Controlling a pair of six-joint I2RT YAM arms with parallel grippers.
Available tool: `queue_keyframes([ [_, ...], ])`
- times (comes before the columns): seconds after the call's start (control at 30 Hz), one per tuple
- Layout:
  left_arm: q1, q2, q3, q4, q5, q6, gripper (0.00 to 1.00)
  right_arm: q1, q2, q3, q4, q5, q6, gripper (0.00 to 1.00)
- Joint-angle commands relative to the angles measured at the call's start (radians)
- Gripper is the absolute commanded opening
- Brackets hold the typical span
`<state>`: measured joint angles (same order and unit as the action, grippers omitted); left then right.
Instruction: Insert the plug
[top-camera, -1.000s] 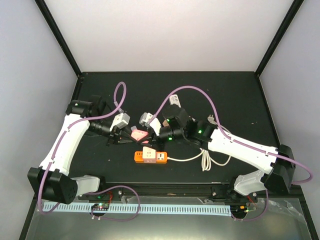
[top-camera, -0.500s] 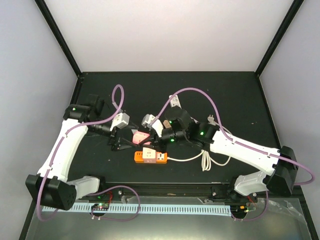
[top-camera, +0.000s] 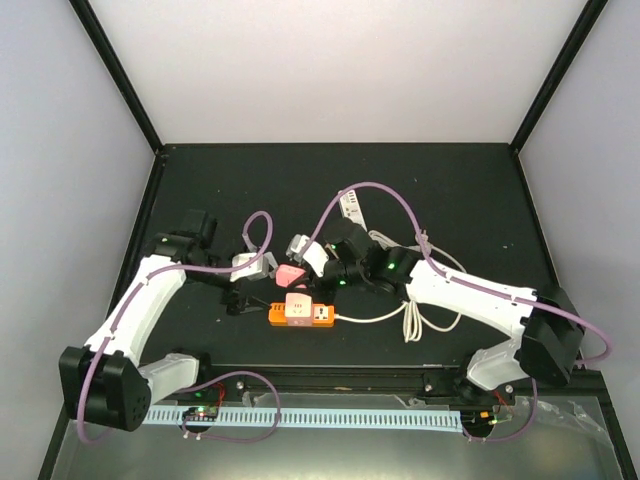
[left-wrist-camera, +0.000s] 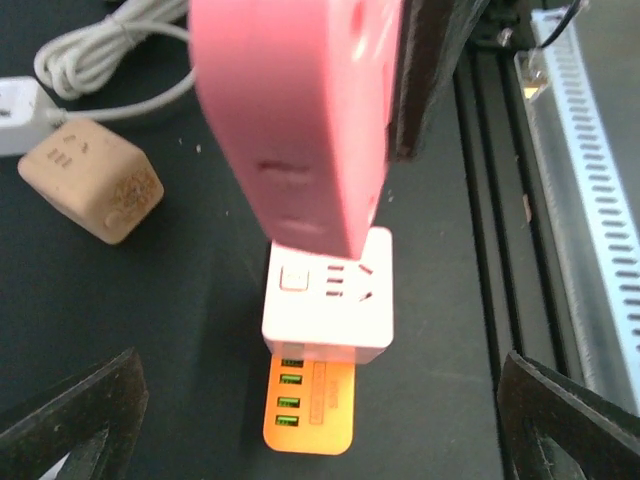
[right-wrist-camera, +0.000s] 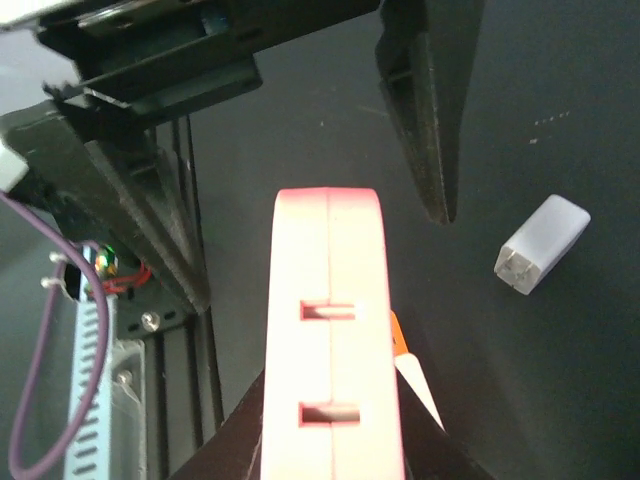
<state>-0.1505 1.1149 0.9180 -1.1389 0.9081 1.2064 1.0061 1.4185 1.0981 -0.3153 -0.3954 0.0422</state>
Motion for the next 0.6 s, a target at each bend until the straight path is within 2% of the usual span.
queue_keyframes([
  [0.0, 0.006, 0.042, -0.087, 0.141, -0.067, 0.063, 0.98, -0.012, 0.033, -0.025, 0.036, -0.028, -0.118, 0.01],
  [0.13, 0.008, 0.044, -0.141, 0.272, -0.095, 0.035, 0.99, -0.043, 0.071, -0.028, 0.041, -0.126, -0.169, 0.01],
  [0.3, 0.01, 0.052, -0.128, 0.261, -0.054, 0.051, 0.98, -0.064, 0.141, -0.006, 0.025, -0.228, -0.227, 0.01],
  [0.47, 0.012, 0.063, -0.114, 0.224, -0.004, 0.069, 0.91, -0.09, 0.192, 0.001, 0.014, -0.283, -0.27, 0.01],
  [0.57, 0.012, 0.073, -0.095, 0.188, 0.034, 0.092, 0.84, -0.115, 0.205, -0.01, 0.03, -0.331, -0.271, 0.01],
])
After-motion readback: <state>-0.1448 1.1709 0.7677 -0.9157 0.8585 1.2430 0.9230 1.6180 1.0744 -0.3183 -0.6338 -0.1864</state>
